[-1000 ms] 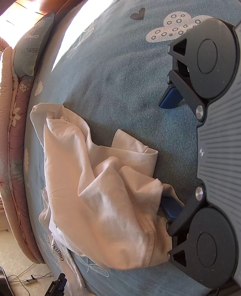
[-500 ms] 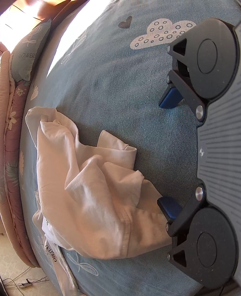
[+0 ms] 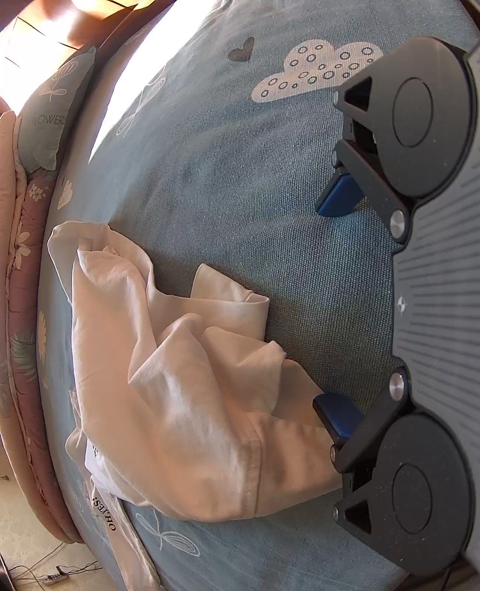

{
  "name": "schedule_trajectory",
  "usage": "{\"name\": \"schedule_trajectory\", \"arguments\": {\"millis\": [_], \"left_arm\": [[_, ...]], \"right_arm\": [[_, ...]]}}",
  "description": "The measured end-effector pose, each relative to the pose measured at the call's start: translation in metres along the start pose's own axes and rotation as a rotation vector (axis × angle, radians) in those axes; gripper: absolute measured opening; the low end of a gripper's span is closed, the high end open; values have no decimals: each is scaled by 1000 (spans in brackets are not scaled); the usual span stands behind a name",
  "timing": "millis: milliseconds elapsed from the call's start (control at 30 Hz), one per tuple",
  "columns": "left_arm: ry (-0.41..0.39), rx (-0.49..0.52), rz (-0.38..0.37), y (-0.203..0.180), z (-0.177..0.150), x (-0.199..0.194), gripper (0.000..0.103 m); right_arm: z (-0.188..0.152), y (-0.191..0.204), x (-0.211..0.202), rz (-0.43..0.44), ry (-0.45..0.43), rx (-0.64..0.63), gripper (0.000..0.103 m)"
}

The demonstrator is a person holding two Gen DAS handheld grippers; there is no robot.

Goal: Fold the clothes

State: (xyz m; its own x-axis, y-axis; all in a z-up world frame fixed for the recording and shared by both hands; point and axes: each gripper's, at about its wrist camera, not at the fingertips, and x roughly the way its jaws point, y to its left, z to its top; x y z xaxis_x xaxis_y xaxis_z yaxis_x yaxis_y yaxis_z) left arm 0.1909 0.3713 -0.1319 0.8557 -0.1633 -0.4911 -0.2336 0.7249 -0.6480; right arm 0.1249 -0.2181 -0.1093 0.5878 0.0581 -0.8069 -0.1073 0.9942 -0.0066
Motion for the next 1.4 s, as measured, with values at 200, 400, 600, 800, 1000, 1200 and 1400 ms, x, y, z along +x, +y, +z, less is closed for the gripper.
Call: {"name": "schedule_trajectory", "arguments": {"millis": [200,400,600,800,1000,1200,1400], "left_arm": [[-81,-97,31,14,-1,12,17],[-75,-80,59,18,11,2,1],[-66,44,118,5,79,-20,1],[-58,4,116,4,134,-23,1],[-31,-47,215,21,142,6,1],[13,53,259,16,120,13,9],[142,239,260,-17,91,31,46]], "right_arm": [[0,2,0,-10,2,14,103],[0,2,0,-14,1,18,103],[2,2,0,-14,13,18,103],[4,2,0,-16,23,19,103],[5,2,1,-16,33,19,103],[5,2,1,-12,32,16,103],[4,2,1,-13,27,16,103]]}}
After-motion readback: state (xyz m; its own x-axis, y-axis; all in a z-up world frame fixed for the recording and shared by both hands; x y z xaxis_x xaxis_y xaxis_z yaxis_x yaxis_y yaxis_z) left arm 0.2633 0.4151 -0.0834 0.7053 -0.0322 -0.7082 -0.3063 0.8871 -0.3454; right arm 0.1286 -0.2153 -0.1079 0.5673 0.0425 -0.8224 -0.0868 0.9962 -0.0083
